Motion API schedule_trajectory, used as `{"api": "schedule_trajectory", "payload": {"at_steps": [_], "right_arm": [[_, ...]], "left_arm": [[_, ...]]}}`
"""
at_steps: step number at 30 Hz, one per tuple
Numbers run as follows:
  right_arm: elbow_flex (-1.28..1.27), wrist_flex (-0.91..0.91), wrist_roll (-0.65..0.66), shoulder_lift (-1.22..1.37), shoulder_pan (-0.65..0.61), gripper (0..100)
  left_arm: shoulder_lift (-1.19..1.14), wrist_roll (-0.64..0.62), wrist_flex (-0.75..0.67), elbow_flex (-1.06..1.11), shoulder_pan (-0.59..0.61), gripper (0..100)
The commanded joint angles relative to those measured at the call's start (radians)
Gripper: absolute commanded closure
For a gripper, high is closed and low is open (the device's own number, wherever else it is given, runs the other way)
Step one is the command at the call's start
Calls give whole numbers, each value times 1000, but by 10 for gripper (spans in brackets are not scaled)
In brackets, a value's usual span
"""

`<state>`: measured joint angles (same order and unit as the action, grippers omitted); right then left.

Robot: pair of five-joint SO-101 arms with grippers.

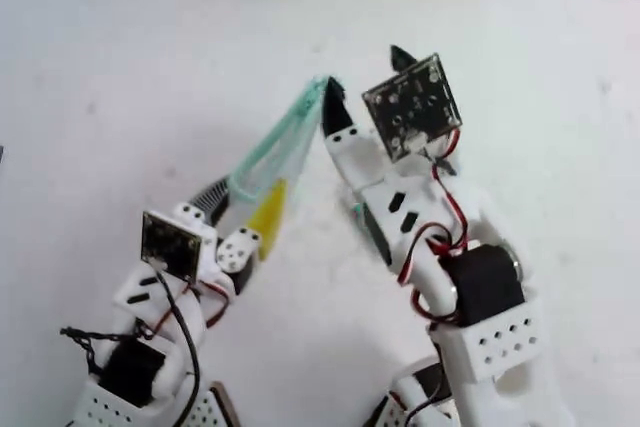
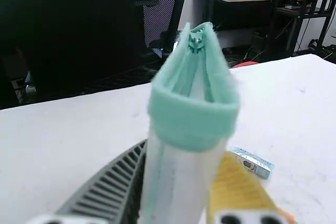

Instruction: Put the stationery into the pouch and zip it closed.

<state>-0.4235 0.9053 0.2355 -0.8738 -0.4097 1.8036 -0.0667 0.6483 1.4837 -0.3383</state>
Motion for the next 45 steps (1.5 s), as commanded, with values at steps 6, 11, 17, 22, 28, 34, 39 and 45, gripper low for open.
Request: {"api": "schedule_trajectory", "payload": {"at_steps": [6,11,17,22,28,34,39,45], "right_arm": [[41,191,3,208,203,896],[69,188,6,483,186,896],[206,185,12,816,124,896],[342,185,3,1047,128,896],[473,185,3,1224,133,896],[489,179,3,1302,125,896],[489,180,6,1307,131,896],[485,180,6,1313,125,896]], "left_arm": [[-15,103,-26,-14,-4,976],[-15,69,-32,-9,-2,976],[-15,46,-37,-9,54,976],[-15,-71,-68,-8,150,973],[-10,-77,-69,11,147,973],[-8,-75,-69,17,105,973],[-8,-75,-69,18,105,973],[-8,14,-61,18,104,972]]}}
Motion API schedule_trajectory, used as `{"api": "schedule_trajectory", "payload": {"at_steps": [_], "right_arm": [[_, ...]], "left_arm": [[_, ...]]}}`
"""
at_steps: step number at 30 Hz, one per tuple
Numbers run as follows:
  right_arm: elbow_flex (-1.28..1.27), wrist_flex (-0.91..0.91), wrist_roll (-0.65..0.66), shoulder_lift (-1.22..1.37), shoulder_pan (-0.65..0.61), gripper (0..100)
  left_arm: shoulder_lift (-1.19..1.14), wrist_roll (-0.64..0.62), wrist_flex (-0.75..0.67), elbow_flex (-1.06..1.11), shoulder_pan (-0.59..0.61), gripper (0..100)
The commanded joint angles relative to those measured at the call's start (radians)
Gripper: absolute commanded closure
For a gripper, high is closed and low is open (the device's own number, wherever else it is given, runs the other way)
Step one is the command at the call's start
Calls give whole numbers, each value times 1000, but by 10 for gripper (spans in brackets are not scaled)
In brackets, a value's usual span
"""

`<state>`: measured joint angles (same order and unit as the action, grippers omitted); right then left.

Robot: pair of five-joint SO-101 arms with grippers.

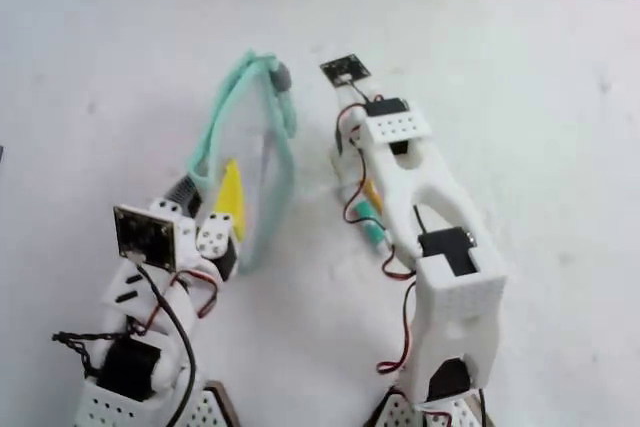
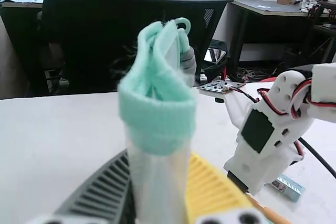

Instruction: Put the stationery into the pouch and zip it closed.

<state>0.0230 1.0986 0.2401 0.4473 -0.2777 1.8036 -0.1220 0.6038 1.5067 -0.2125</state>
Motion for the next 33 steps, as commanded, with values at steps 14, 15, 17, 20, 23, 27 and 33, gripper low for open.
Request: {"api": "schedule_trajectory", "payload": {"at_steps": [14,15,17,20,23,27,33], "right_arm": [[61,-5,8,79,1,909],[61,-5,8,79,1,934],[61,-5,8,77,1,991],[64,-4,8,70,2,981],[72,1,8,21,18,981],[71,35,0,-131,51,982],[69,136,-2,-397,53,981]], "left_arm": [[-10,124,-23,12,-71,972],[-10,124,-23,14,-71,972],[-8,124,-41,23,-73,972],[-8,130,-83,41,-73,968],[-8,127,-121,72,-73,899],[-8,124,-126,83,-73,842],[-8,124,-127,84,-73,862]]}}
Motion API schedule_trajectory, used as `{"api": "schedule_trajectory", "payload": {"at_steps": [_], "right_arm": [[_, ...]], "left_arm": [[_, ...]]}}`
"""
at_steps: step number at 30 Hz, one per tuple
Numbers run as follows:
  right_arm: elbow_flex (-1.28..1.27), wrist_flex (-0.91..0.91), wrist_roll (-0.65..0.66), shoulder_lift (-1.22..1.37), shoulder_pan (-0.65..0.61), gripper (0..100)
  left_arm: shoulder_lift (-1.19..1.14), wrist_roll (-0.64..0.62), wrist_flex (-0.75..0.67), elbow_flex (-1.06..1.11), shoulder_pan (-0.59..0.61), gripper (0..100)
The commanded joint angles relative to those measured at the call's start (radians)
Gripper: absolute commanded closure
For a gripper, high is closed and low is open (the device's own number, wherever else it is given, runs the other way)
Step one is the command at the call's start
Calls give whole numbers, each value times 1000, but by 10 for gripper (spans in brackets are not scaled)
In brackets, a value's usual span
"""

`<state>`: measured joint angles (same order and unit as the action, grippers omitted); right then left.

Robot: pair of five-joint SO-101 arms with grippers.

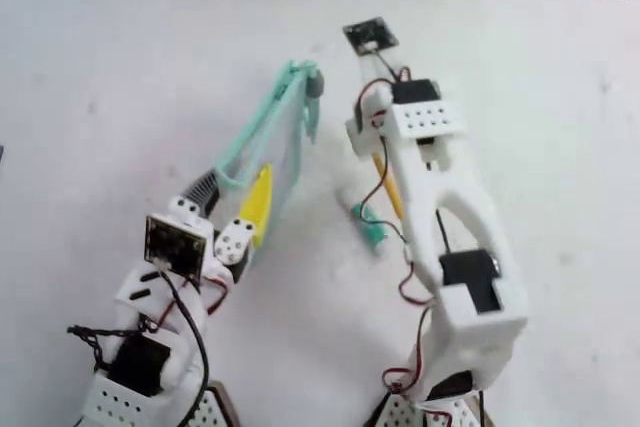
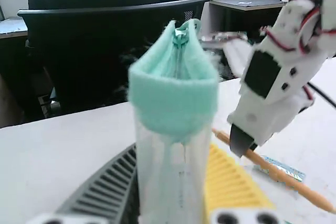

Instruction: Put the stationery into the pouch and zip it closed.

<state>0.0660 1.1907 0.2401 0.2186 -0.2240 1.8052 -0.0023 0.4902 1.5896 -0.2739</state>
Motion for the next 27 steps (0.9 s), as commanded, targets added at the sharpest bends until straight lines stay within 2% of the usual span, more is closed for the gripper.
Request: {"api": "schedule_trajectory", "payload": {"at_steps": [1,9,13,22,27], "right_arm": [[26,59,-2,-214,-2,981],[26,157,-2,-581,-1,981],[26,156,-2,-722,-2,981],[26,159,-2,-946,-163,981],[-103,113,-2,-1141,-180,981]], "left_arm": [[-10,5,-14,2,-12,863],[-10,11,-14,5,-12,858],[-10,11,-11,5,-12,814],[-10,11,-11,5,-12,815],[-10,11,-11,5,-12,815]]}}
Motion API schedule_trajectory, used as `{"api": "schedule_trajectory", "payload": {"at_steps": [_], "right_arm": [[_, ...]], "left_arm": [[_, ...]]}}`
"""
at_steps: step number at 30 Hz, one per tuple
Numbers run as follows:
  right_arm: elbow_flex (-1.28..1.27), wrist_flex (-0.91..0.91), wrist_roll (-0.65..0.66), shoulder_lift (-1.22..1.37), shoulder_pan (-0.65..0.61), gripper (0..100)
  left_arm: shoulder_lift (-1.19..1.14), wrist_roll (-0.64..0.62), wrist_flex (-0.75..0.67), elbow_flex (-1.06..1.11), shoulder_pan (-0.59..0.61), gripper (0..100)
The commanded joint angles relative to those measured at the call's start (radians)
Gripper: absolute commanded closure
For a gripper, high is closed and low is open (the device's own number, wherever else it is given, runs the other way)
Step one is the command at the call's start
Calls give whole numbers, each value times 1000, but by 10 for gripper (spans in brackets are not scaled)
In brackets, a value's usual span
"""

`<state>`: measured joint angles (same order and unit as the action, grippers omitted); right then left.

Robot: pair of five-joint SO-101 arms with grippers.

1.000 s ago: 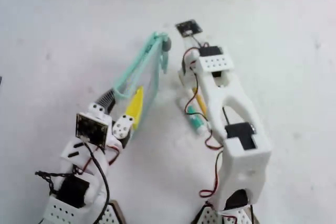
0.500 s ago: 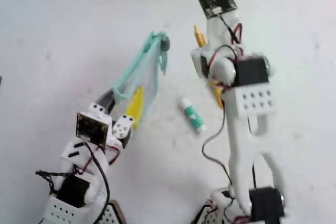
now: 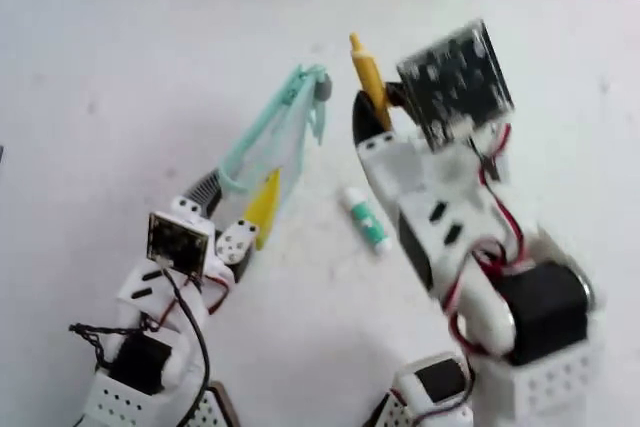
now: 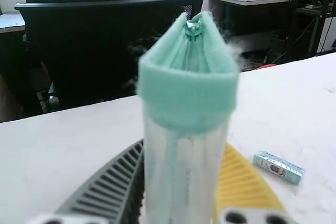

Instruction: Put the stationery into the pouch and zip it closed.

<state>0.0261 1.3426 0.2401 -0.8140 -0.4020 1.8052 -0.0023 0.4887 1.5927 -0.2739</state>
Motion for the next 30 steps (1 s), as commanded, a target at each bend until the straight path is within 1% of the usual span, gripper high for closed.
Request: {"api": "schedule_trajectory", "payload": {"at_steps": [1,6,8,10,15,22,25,30], "right_arm": [[-123,-82,-2,-157,-2,981],[-454,-374,6,-430,-7,982],[-535,-464,8,-515,-8,982],[-566,-513,6,-555,-10,982],[-571,-550,-2,-558,-13,982],[-562,-696,0,-530,-124,983],[-505,-705,0,-440,-170,983],[-296,-685,-2,-196,-260,983]], "left_arm": [[-10,11,-9,2,-12,815],[-10,11,-9,2,-12,813],[-10,11,-9,2,-12,813],[-10,11,-9,2,-12,813],[-10,11,-9,2,-12,814],[-10,11,-9,2,-13,814],[-13,12,-8,3,-35,814],[-15,12,12,3,-64,814]]}}
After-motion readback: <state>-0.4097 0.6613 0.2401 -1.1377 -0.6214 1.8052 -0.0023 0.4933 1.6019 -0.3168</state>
